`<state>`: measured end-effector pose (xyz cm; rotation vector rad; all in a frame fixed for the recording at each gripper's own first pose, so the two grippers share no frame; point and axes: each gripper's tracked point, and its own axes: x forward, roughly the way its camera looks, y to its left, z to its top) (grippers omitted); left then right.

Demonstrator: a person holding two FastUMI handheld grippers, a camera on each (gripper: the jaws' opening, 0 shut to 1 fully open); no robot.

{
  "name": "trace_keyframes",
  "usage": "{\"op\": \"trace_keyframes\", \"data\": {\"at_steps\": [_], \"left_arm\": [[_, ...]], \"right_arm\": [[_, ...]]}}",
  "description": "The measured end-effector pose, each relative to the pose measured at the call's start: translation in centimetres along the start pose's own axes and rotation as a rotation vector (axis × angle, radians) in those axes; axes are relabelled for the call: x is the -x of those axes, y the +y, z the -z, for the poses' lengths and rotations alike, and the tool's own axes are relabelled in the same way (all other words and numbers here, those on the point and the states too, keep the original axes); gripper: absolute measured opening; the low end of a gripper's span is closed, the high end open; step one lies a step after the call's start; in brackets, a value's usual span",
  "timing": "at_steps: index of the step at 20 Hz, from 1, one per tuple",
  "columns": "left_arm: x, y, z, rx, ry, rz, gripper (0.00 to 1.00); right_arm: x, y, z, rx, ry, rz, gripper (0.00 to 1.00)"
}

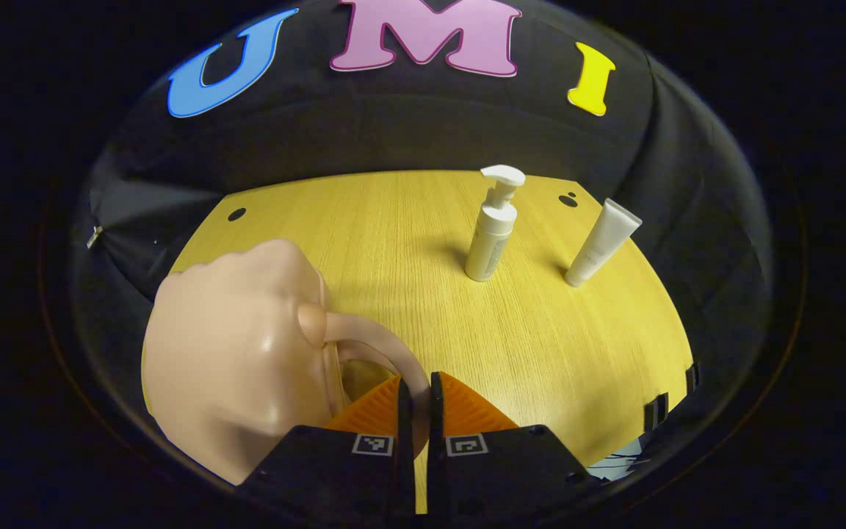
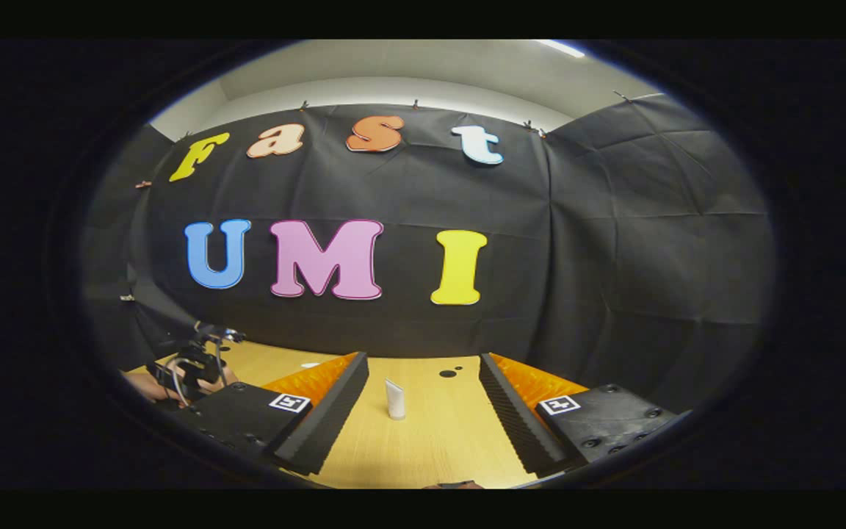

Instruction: First open the suitcase, pack the skin care products into it, and then close the suitcase.

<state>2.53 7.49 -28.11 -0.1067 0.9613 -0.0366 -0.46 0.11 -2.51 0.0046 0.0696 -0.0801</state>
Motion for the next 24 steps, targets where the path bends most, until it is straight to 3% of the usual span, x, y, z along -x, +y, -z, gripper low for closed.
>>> {"op": "trace_keyframes", "data": {"at_steps": [5, 11, 13, 16, 20, 24], "left_arm": [[7.3, 3.1, -5.1, 0.007, -0.074, 0.040, 0.11], [14.3, 13.2, -8.5, 0.030, -0.150, 0.006, 0.11], [15.1, 17.7, -8.0, 0.040, -0.150, -0.063, 0.11], [17.0, 22.7, -8.6, -0.037, -0.170, -0.174, 0.11], [18.6, 28.1, -9.4, -0.051, -0.168, -0.245, 0.11], [20.0, 37.4, -9.0, -0.071, -0.156, -0.384, 0.11]], "right_arm": [[-1.3, 1.5, 0.0, 0.001, -0.005, -0.038, 0.97], [-3.1, 3.7, 0.0, 0.000, -0.011, -0.087, 0.99], [-3.7, 4.6, 0.5, 0.003, 0.006, -0.107, 0.97], [-4.5, 5.9, 0.1, 0.014, 0.003, -0.117, 0.94], [-5.3, 8.1, 0.5, 0.014, 0.015, -0.131, 0.97], [-5.8, 10.7, 0.7, 0.014, 0.021, -0.149, 0.99]]}}
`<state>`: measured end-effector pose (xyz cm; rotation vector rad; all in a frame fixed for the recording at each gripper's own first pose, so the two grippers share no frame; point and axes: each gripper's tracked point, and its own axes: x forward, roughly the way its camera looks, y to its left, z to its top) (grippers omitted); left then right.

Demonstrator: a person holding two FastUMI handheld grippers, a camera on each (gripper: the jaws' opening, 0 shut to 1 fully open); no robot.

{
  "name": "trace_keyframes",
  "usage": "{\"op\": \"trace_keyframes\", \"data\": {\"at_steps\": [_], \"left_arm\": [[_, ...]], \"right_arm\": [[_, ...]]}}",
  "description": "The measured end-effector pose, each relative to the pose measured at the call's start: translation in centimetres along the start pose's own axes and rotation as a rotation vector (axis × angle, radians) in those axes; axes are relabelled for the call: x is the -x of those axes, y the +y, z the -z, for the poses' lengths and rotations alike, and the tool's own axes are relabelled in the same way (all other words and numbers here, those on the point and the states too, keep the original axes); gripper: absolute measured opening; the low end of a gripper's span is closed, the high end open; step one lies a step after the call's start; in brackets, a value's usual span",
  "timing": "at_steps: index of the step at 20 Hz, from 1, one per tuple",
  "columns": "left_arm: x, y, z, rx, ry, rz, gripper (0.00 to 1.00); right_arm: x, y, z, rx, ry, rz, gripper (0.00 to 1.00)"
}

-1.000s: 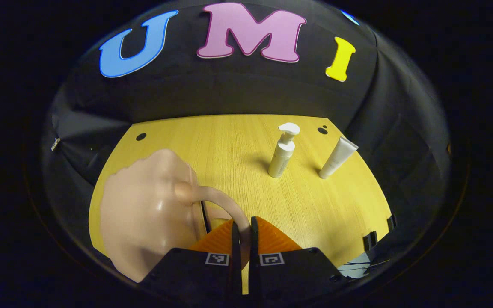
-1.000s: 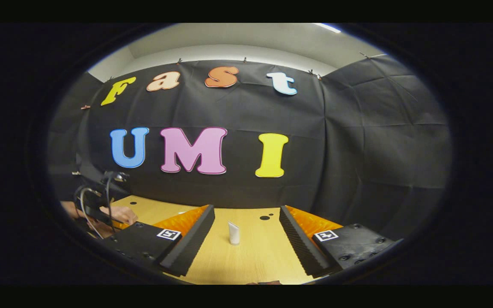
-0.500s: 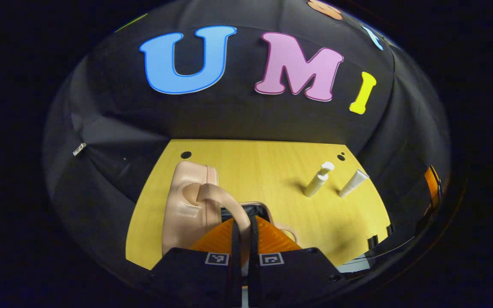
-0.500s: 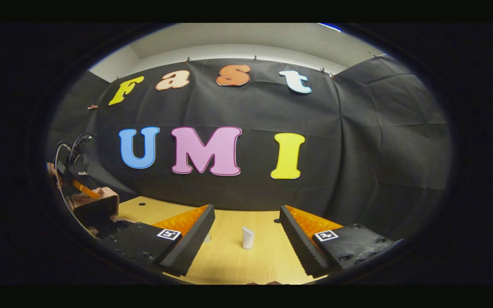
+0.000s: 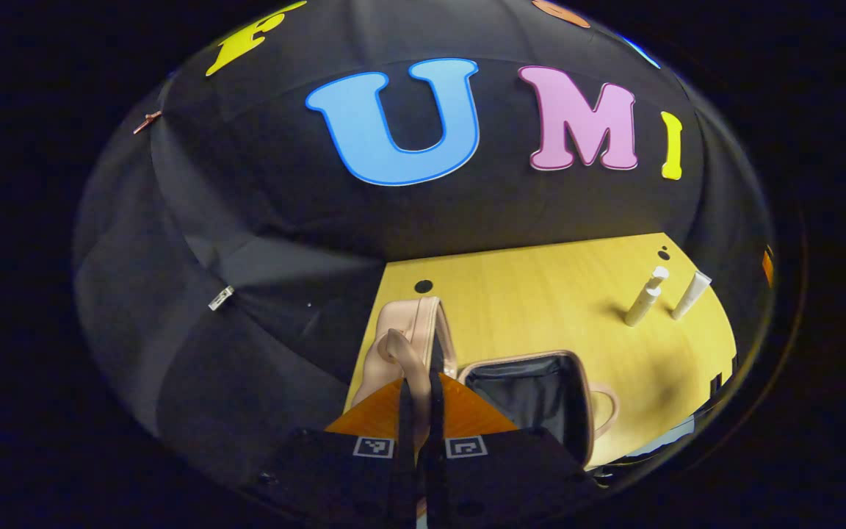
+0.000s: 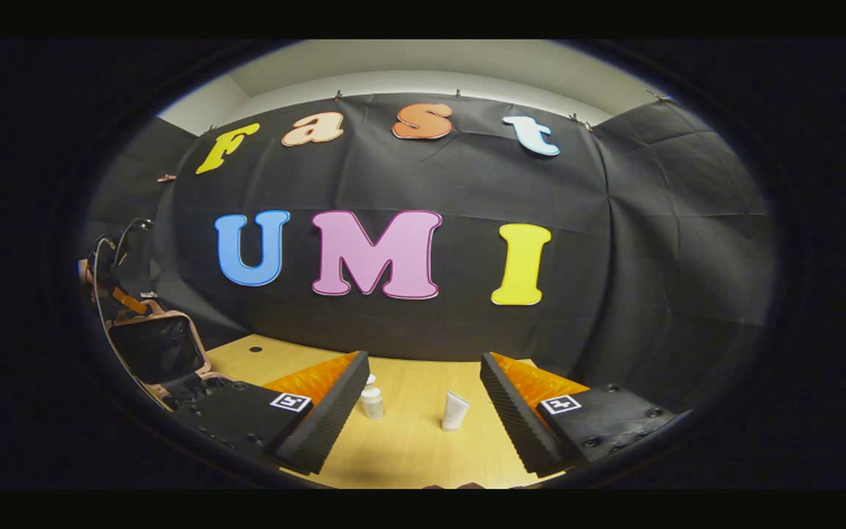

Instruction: First open the suitcase, pack the skin care products into it, and then close the suitcase.

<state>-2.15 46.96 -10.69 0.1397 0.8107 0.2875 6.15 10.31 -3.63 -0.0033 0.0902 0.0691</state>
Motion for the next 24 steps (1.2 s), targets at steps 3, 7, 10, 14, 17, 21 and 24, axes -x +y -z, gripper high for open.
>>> {"op": "trace_keyframes", "data": {"at_steps": [3, 7, 10, 14, 17, 21, 24], "left_arm": [[-2.7, 7.0, 1.8, -0.017, 0.032, -0.101, 0.10], [-9.6, 14.1, 6.8, 0.071, 0.110, -0.126, 0.09], [-14.1, 17.3, 11.8, 0.138, 0.242, -0.130, 0.09], [-19.4, 17.4, 18.1, 0.205, 0.379, -0.093, 0.09], [-21.7, 17.2, 21.5, 0.221, 0.452, -0.108, 0.10], [-22.7, 19.3, 22.7, 0.208, 0.465, -0.194, 0.34], [-20.8, 20.9, 17.9, 0.152, 0.275, -0.298, 0.80]], "right_arm": [[-0.8, 1.6, 0.4, 0.004, 0.008, -0.011, 0.99], [-1.7, 3.8, 0.8, -0.021, 0.045, -0.025, 0.97], [-2.3, 4.7, 0.3, 0.019, 0.054, -0.019, 0.97], [-3.0, 5.9, 0.8, 0.058, 0.086, -0.019, 0.97], [-3.3, 6.3, 1.4, 0.044, 0.111, -0.009, 0.97], [-3.8, 6.2, 2.8, 0.022, 0.156, 0.003, 0.97], [-4.1, 5.7, 3.7, 0.023, 0.171, 0.017, 0.97]]}}
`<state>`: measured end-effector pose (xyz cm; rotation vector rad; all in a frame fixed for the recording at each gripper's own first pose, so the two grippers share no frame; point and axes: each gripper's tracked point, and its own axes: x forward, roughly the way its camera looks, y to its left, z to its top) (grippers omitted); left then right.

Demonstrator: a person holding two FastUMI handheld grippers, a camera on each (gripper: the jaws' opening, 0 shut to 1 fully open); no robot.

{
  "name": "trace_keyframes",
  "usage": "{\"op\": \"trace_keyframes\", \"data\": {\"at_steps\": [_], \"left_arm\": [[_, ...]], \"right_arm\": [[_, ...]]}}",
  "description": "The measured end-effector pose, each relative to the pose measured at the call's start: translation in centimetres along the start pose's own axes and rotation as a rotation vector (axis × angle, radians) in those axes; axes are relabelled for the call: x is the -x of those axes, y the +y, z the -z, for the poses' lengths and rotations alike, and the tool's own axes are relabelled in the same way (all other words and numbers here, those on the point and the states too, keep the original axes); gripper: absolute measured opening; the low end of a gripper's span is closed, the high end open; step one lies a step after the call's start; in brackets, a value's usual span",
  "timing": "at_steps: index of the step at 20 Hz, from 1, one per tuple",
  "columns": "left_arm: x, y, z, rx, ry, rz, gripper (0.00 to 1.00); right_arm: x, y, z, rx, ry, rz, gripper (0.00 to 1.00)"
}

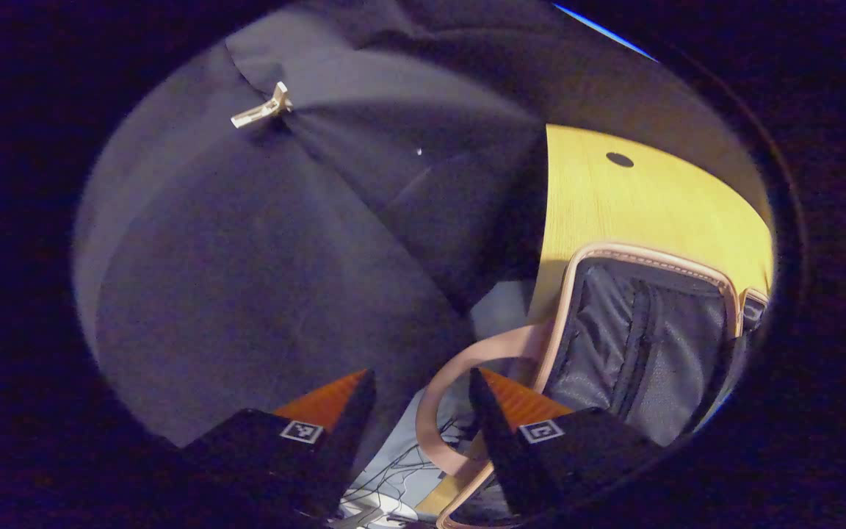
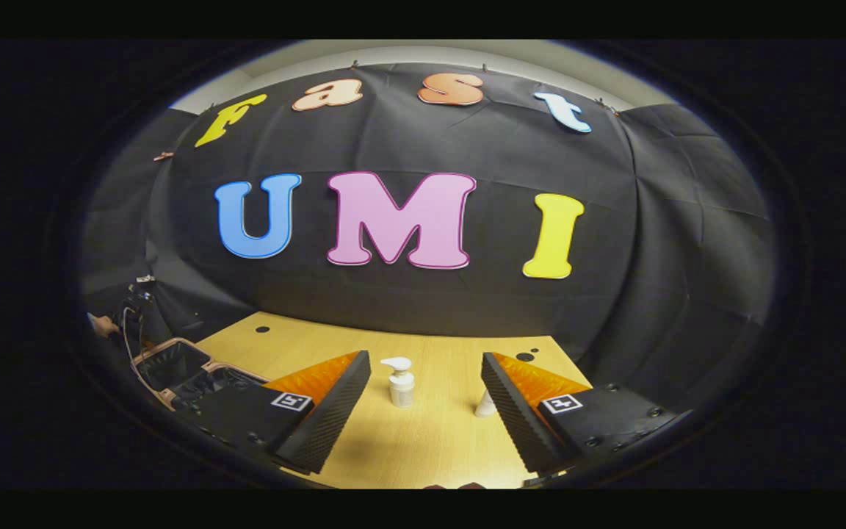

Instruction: First open the suitcase, pack the skin care products into it, and then close the suitcase.

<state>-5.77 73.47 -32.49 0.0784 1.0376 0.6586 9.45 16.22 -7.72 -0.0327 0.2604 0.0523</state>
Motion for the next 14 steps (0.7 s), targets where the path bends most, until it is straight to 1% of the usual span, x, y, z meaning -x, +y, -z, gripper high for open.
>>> {"op": "trace_keyframes", "data": {"at_steps": [1, 2, 3, 5, 6, 8, 10, 11, 12, 14], "left_arm": [[1.7, 0.4, -2.0, -0.008, -0.094, -0.047, 0.88], [3.5, -1.0, -3.7, 0.000, -0.184, -0.031, 0.97], [5.8, -3.2, -5.3, 0.005, -0.258, 0.029, 0.98], [11.6, -7.4, -7.9, -0.017, -0.382, 0.121, 0.97], [14.7, -10.6, -8.8, -0.020, -0.425, 0.213, 0.98], [20.9, -18.8, -9.7, -0.032, -0.450, 0.441, 0.98], [26.2, -26.7, -9.2, -0.046, -0.471, 0.641, 0.98], [28.9, -30.9, -8.8, -0.071, -0.491, 0.717, 0.98], [31.5, -34.7, -8.4, -0.102, -0.504, 0.773, 0.98], [34.6, -40.4, -7.5, -0.188, -0.525, 0.880, 0.98]], "right_arm": [[0.1, -0.3, 0.3, 0.004, 0.005, 0.004, 0.97], [0.0, -0.5, 0.4, 0.009, 0.006, 0.005, 0.97], [-0.2, -0.8, 0.4, 0.016, 0.001, 0.008, 0.97], [-0.7, -1.5, 0.8, 0.025, -0.003, 0.020, 0.96], [-1.0, -2.0, 1.2, 0.024, 0.000, 0.026, 0.97], [-1.6, -2.4, 2.5, 0.003, 0.035, 0.022, 0.97], [-1.9, -3.0, 3.3, -0.011, 0.047, 0.016, 0.97], [-2.1, -3.7, 3.7, -0.003, 0.051, 0.024, 0.97], [-2.4, -4.7, 4.2, 0.003, 0.058, 0.037, 0.97], [-3.0, -6.1, 5.5, -0.005, 0.079, 0.043, 0.97]]}}
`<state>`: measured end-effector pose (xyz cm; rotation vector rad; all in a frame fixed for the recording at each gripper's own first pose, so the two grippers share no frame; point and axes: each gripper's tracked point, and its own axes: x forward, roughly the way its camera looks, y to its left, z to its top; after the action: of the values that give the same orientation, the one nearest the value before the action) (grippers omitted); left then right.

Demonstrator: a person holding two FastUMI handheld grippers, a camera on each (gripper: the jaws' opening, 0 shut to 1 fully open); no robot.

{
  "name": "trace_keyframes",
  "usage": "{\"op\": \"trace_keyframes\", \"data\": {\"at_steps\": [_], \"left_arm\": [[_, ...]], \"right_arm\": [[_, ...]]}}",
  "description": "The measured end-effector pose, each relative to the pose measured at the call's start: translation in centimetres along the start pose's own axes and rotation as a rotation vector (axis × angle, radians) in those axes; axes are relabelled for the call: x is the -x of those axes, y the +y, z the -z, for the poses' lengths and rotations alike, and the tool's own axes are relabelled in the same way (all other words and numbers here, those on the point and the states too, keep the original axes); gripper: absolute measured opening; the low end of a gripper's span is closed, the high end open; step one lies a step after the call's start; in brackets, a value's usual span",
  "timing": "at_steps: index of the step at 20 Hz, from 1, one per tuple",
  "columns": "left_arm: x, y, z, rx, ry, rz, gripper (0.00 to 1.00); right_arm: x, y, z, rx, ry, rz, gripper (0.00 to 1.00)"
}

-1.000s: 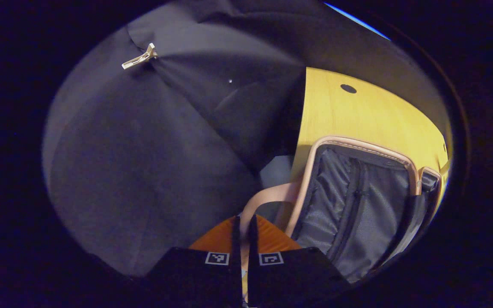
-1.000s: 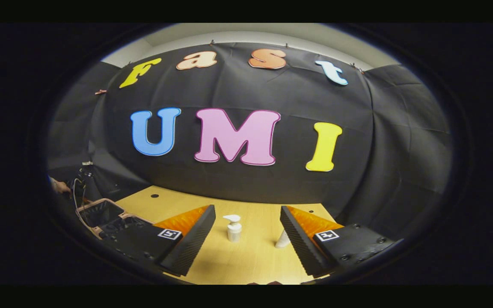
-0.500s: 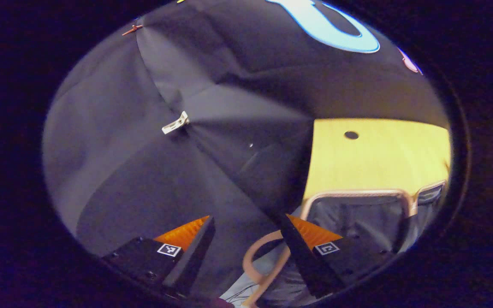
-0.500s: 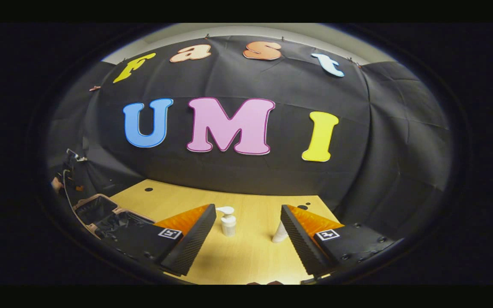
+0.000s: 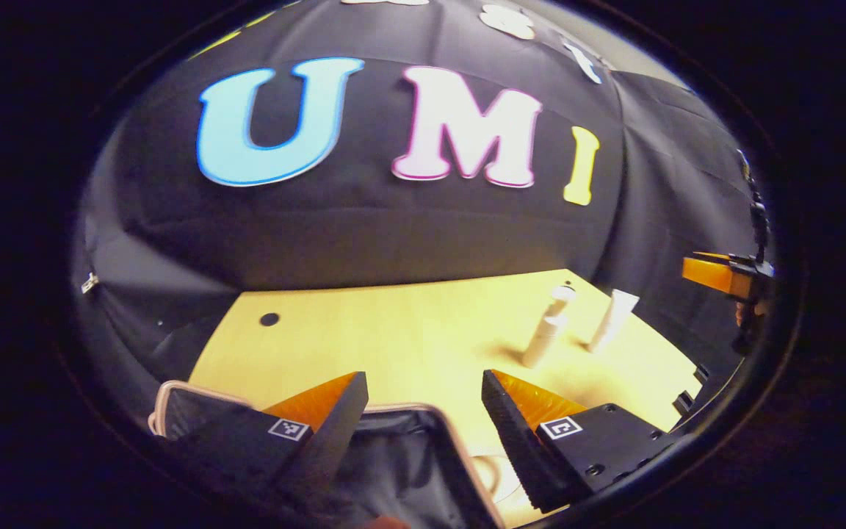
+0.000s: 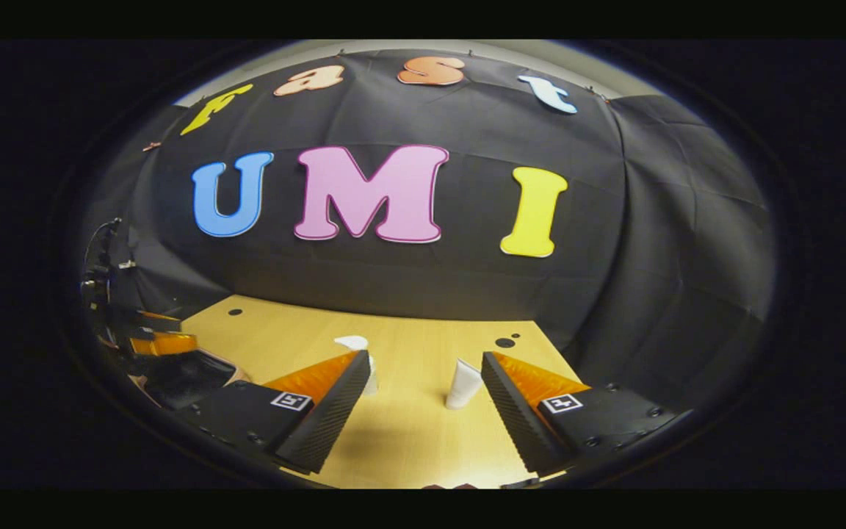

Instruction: First open the suitcase, pack the skin care products into it, and then close the suitcase.

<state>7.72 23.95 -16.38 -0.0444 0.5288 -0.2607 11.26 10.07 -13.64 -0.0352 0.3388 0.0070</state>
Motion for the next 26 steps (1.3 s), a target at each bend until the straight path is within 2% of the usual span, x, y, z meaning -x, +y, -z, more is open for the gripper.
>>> {"op": "trace_keyframes", "data": {"at_steps": [2, 3, 4, 6, 9, 10, 11, 16, 20, 23, 25, 26], "left_arm": [[-2.1, -8.6, -0.7, -0.039, -0.021, 0.229, 0.98], [-3.4, -11.1, -0.5, -0.047, 0.001, 0.275, 0.99], [-5.3, -11.8, -0.2, -0.056, 0.036, 0.271, 0.98], [-8.4, -12.6, 0.5, -0.077, 0.112, 0.217, 0.98], [-12.7, -15.1, 1.7, -0.074, 0.163, 0.192, 0.98], [-14.1, -15.2, 2.4, -0.067, 0.186, 0.166, 0.98], [-15.2, -15.0, 2.7, -0.063, 0.199, 0.126, 0.98], [-19.7, -14.2, 4.0, -0.047, 0.217, -0.010, 0.98], [-22.7, -14.3, 4.1, -0.044, 0.218, -0.042, 0.98], [-24.6, -13.3, 4.3, -0.082, 0.236, -0.115, 0.98], [-25.9, -13.4, 4.5, -0.079, 0.249, -0.121, 0.97], [-26.1, -13.2, 4.4, -0.077, 0.245, -0.136, 0.94]], "right_arm": [[-1.1, -1.2, 1.4, -0.029, 0.025, -0.010, 0.97], [-1.9, -1.6, 2.3, -0.037, 0.045, -0.014, 0.97], [-2.8, -2.2, 3.3, -0.040, 0.063, -0.018, 0.97], [-4.8, -3.3, 5.3, -0.029, 0.096, -0.026, 0.98], [-8.2, -4.5, 8.1, -0.028, 0.146, -0.052, 0.97], [-9.3, -4.7, 9.0, -0.030, 0.162, -0.067, 0.94], [-10.1, -4.8, 9.9, -0.025, 0.177, -0.078, 0.97], [-14.9, -5.6, 13.1, -0.023, 0.229, -0.129, 0.98], [-17.2, -5.6, 15.5, -0.050, 0.265, -0.159, 1.00], [-18.8, -5.1, 16.5, -0.082, 0.280, -0.179, 0.98], [-19.4, -4.9, 17.7, -0.073, 0.305, -0.189, 0.98], [-19.7, -4.9, 18.3, -0.066, 0.317, -0.189, 0.94]]}}
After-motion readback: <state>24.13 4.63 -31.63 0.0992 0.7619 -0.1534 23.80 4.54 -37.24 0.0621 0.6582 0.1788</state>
